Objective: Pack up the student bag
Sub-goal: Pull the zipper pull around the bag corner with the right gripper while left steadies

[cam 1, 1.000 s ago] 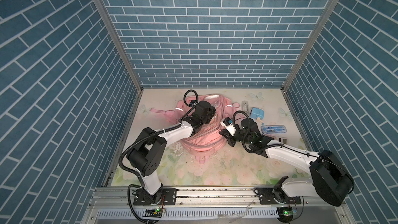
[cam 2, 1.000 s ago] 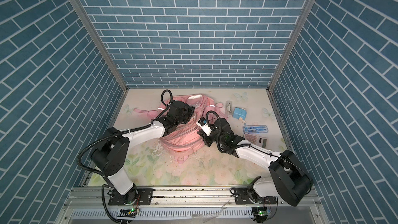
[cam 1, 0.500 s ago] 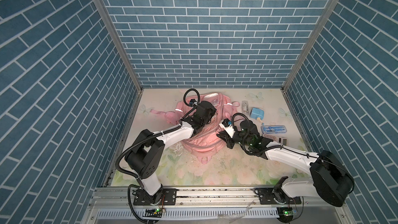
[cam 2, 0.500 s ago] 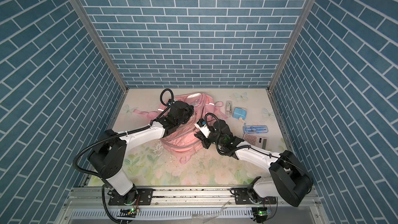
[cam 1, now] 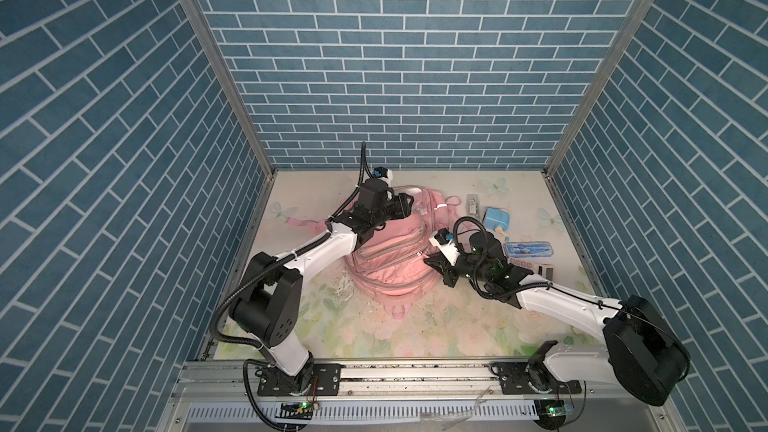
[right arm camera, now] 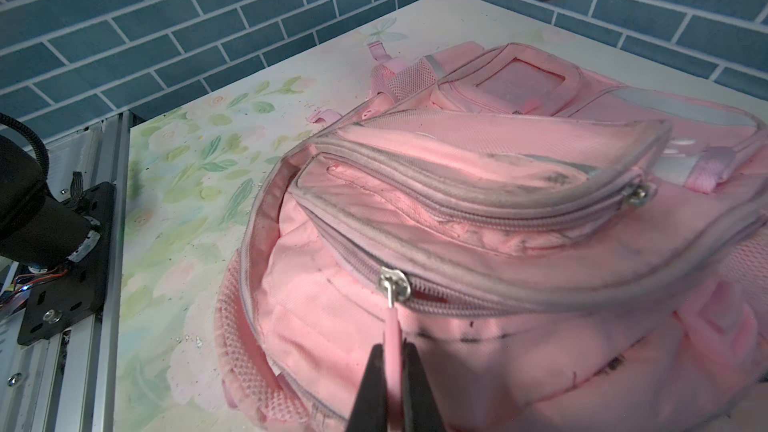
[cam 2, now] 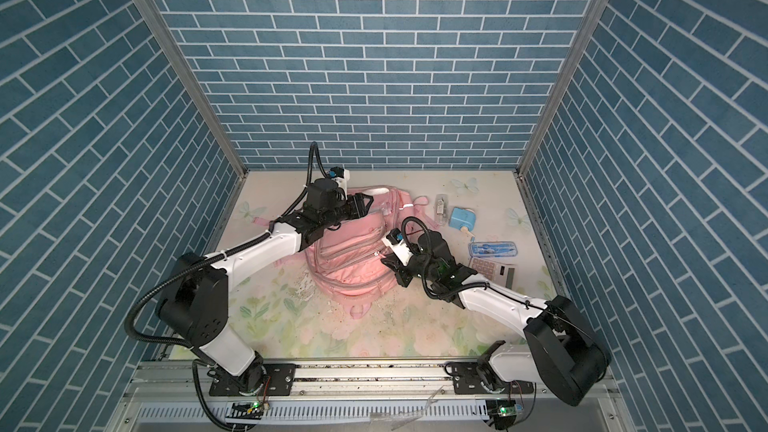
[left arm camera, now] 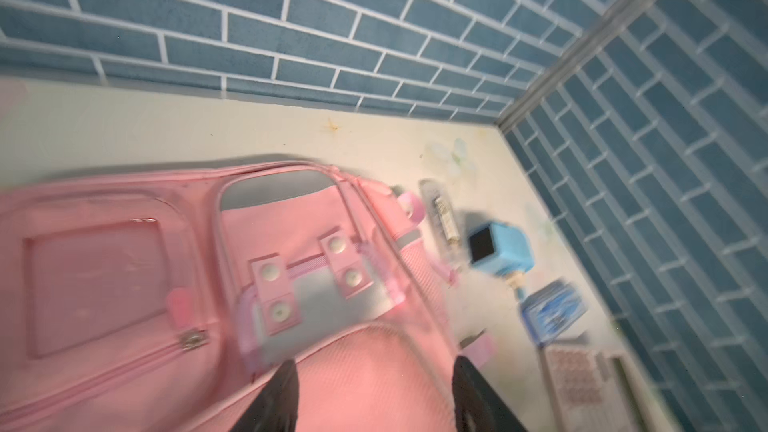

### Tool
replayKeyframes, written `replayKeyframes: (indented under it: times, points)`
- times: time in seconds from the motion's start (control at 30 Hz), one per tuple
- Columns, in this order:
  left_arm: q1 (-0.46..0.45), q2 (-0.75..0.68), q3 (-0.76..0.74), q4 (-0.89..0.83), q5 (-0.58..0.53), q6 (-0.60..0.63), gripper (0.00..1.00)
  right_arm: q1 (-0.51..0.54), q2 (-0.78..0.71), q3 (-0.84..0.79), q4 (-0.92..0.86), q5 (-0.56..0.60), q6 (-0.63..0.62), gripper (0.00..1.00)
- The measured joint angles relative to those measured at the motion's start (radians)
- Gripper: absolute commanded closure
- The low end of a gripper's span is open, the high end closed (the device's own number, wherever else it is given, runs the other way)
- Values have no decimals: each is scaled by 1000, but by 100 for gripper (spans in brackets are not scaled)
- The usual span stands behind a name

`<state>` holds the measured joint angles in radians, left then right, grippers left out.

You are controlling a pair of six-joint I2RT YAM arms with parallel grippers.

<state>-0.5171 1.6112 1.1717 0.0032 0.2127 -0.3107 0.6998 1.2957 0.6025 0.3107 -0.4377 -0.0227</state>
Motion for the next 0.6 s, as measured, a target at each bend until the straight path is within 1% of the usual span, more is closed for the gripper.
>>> replayKeyframes:
  times: [0.07, 0.13, 0.17, 0.27, 0.37, 0.43, 0.6]
  points:
    - [-2, -69, -42, -69, 36, 219, 39, -2, 0, 0, 0, -1, 0, 100]
    - [-7, -148, -110, -107, 70, 399, 38, -3, 0, 0, 0, -1, 0, 100]
    - [-8, -186, -147, -121, 92, 476, 38, -3, 0, 0, 0, -2, 0, 100]
    - [-9, -258, -224, -149, 145, 656, 37, -5, 0, 0, -3, -4, 0, 100]
    - [-9, -277, -261, -163, 169, 780, 37, -5, 0, 0, -10, -6, 0, 100]
    - [-9, -265, -266, -171, 171, 831, 37, -5, 0, 0, -14, -8, 0, 100]
    - [-15, -208, -266, -165, 154, 886, 37, -6, 0, 0, -24, -9, 0, 100]
